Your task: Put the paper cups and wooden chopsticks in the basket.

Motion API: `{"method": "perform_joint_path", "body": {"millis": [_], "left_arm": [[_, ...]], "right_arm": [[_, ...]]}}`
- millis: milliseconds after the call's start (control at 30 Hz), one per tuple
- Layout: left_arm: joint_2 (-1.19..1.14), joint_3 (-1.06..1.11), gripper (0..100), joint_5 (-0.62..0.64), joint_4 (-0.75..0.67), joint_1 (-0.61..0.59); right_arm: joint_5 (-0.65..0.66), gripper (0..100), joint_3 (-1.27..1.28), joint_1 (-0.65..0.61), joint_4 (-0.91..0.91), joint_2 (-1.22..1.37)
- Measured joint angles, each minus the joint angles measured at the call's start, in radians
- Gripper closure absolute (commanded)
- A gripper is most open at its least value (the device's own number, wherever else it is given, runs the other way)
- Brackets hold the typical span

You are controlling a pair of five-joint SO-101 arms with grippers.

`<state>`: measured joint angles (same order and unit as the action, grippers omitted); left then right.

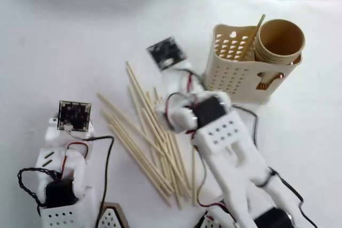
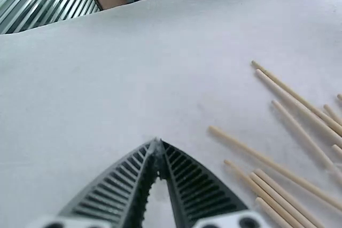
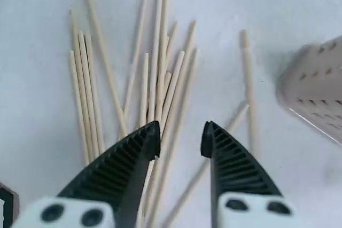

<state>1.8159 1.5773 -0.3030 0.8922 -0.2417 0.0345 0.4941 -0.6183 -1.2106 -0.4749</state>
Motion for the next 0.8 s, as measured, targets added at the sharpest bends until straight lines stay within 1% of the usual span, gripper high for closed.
{"method": "perform_joint_path", "body": {"millis": [167, 367, 467, 567, 800], "left_arm": [[0.0, 0.0, 98, 0.0, 0.0, 0.0], [0.0, 0.0, 98, 0.0, 0.0, 0.0], [0.0, 0.0, 98, 0.0, 0.0, 0.0], [0.0, 0.0, 98, 0.0, 0.0, 0.0], [0.0, 0.0, 98, 0.0, 0.0, 0.0]], "right_arm": [[-0.026, 84.7, -0.018, -0.037, 0.066, 0.222], [-0.034, 84.7, -0.169, -0.106, 0.072, 0.506], [-0.032, 84.7, -0.25, -0.106, 0.072, 0.631], [-0.003, 84.7, -0.328, -0.098, 0.072, 0.732], [0.008, 84.8, -0.499, -0.08, 0.02, 0.904]]}}
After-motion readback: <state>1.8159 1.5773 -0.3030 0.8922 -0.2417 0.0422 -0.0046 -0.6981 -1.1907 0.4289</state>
